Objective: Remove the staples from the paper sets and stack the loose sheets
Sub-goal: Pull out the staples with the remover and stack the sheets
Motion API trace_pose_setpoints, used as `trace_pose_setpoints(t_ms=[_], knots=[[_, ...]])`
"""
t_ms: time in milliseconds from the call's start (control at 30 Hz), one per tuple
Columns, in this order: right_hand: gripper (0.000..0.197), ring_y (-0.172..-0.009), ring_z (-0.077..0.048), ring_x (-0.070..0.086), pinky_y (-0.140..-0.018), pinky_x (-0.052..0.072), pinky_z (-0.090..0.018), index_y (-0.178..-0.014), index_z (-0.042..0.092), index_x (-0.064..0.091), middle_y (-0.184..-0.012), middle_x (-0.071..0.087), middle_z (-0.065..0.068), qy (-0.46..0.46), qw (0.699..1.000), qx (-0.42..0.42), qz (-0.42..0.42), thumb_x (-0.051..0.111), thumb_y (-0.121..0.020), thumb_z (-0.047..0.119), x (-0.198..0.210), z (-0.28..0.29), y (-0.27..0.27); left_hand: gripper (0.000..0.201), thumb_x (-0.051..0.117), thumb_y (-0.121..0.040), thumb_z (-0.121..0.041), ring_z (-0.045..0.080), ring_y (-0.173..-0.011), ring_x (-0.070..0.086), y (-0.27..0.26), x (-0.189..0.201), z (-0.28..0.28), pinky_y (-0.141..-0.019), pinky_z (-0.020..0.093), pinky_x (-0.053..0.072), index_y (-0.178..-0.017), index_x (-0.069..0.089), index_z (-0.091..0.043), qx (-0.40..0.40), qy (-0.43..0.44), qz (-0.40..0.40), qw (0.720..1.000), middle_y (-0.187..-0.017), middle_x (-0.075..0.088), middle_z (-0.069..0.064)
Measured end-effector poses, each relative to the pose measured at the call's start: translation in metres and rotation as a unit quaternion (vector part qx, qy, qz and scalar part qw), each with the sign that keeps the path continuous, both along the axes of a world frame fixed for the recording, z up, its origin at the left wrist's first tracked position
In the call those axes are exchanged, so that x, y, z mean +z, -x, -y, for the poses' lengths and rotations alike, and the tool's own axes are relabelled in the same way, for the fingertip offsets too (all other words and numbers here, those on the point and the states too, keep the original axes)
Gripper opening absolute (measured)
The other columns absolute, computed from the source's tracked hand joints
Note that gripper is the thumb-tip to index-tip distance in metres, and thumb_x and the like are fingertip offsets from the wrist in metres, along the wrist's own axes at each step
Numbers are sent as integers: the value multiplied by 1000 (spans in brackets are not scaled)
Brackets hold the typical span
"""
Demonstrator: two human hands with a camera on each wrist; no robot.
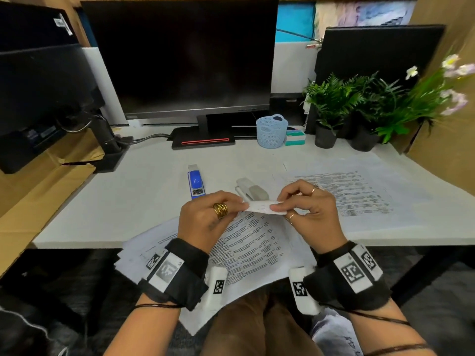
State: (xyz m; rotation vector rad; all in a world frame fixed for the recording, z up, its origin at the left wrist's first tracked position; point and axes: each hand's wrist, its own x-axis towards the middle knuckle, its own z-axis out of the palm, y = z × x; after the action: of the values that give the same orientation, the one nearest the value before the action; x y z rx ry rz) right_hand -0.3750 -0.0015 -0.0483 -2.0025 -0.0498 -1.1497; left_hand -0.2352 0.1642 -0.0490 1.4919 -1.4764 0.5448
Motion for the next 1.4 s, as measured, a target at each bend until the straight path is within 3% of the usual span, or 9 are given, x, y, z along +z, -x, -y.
trace_pose_setpoints(t_ms=[367,500,833,933,1000,1067,1133,1267,1400], knots=[[15,-81,-7,56,-69,44,-18,-77,10,75,-84,60,1,68,995,-73,24,69,-70,-2,2,1,14,13,63,-86,-24,9,-77,65,6,7,11,-62,32,54,-98,69,-22,-24,11,-7,1000,-92,70,-5],[36,-99,-5,57,-88,41,-15,-106,30,66,-100,64,9,53,992,-38,-106,76,-73,19,-5,5,22,16,64,-86,-24,5,-82,66,18,5,20,-72,29,56,-95,74,-15,-77,-43,-64,994,-91,70,-7],[41,-102,6,60,-90,42,-8,-105,30,66,-104,69,17,-89,951,-64,-289,78,-72,8,-26,43,116,10,68,-83,-16,-1,-81,64,85,-42,84,-79,19,50,-87,72,-24,-157,-136,-241,948,-83,68,-17],[26,-89,-2,66,-85,52,-24,-91,22,71,-91,73,9,-188,912,-87,-355,76,-74,4,-43,59,153,14,69,-82,-17,-1,-82,64,108,-53,107,-79,21,51,-87,70,-31,-194,-166,-266,930,-81,67,-21],[16,-82,0,66,-79,53,-28,-91,13,73,-87,72,5,-181,898,-122,-383,74,-77,4,-63,69,175,11,68,-84,-22,-1,-83,63,121,-58,122,-79,23,51,-89,69,-32,-223,-214,-229,923,-84,66,-21],[13,-72,7,63,-69,48,-17,-87,6,75,-74,70,9,-117,903,-190,-368,69,-80,-2,-81,76,194,9,65,-85,-30,0,-89,58,128,-61,138,-80,27,50,-94,68,-28,-206,-272,-146,929,-92,63,-20],[35,-78,7,64,-72,45,-5,-90,9,77,-78,73,6,-53,895,-272,-350,61,-74,-18,-98,83,209,17,63,-87,-34,4,-99,49,131,-63,155,-80,31,48,-101,67,-26,-158,-296,-67,939,-102,61,-13],[56,-85,-23,71,-79,56,-31,-91,23,77,-90,75,-3,32,853,-358,-380,60,-62,-23,-127,96,227,26,63,-85,-30,16,-112,39,132,-58,179,-84,37,38,-110,66,-22,-85,-252,75,961,-116,60,1],[51,-83,-18,71,-83,54,-30,-85,19,78,-84,75,-1,5,852,-347,-392,56,-65,-22,-126,103,231,67,38,-89,-62,30,-141,10,132,-57,193,-111,46,7,-147,20,-32,29,-441,141,886,-155,17,4]])
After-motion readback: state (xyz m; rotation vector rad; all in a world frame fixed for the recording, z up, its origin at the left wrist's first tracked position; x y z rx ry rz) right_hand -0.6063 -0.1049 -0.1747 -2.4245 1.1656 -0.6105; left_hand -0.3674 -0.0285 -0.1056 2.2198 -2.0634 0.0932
